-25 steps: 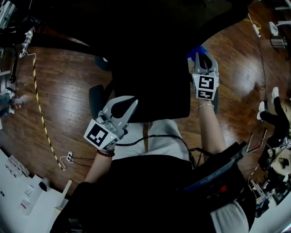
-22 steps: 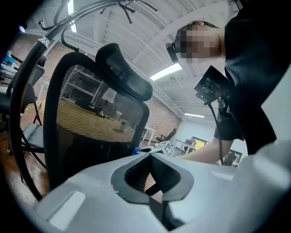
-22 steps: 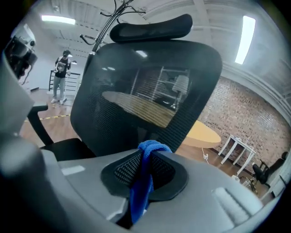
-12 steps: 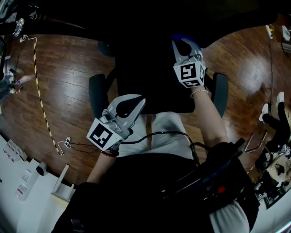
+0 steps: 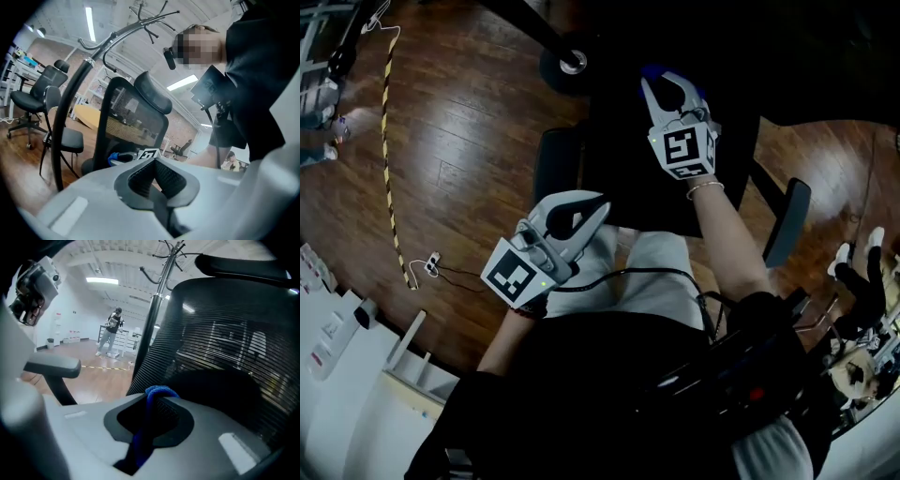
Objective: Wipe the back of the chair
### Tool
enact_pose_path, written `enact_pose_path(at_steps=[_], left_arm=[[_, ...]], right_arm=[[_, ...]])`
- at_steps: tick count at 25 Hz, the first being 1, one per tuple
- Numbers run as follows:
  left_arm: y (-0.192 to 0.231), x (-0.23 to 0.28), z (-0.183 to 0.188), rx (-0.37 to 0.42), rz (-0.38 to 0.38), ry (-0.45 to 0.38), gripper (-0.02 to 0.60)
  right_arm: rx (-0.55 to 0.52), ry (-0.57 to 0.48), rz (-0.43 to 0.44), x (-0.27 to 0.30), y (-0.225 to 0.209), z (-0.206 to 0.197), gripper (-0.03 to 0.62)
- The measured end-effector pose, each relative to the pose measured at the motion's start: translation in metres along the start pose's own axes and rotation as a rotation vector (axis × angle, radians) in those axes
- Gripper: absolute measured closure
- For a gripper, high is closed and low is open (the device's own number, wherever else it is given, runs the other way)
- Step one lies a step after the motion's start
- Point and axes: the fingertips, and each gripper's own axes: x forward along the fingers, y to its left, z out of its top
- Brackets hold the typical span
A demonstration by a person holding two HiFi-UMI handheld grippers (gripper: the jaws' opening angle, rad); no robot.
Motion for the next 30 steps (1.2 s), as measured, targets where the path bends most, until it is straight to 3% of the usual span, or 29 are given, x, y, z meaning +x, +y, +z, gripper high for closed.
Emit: enact_pose_path(at_steps=[5,9,13,15,17,21,25,30], left_arm=[[0.038,-0.052,0.005,-0.016,0.043,-0.016,0.577],[0.051,-0.085,0.007,-0.004,0.056,-0.046,0.577],[0.037,-0.098,0.010,0.024,0.042,-0.056,0.577],[0.023,-0.090,0.019,0.071,0.003,-0.048,0.577],[0.007,-0.084,0.023,0.089,-0.016,-0.055,0.577],[-0.051,-0.074,0.035,0.147,-0.047,-0.087,0.577],[-0.156,-0.053,0.077,0.153,-0.138,-0.128,0.577],[-0.253,-0.055,0.098,0.169,-0.194,-0.104,0.577]], right_arm=[[0.041,-0.015,0.066,0.041,0.052,0.038,0.560],[0.184,-0.085,0.086,0.033,0.073,0.078,0.560],[0.271,-0.195,0.045,-0.030,0.058,0.110,0.560],[0.288,-0.287,-0.020,-0.084,0.037,0.132,0.560],[0.294,-0.303,-0.092,-0.148,0.020,0.141,0.560],[0.262,-0.300,-0.214,-0.282,0.012,0.142,0.560],[0.309,-0.396,-0.352,-0.425,-0.002,0.157,0.560],[0.334,-0.379,-0.373,-0.528,0.009,0.158,0.560]])
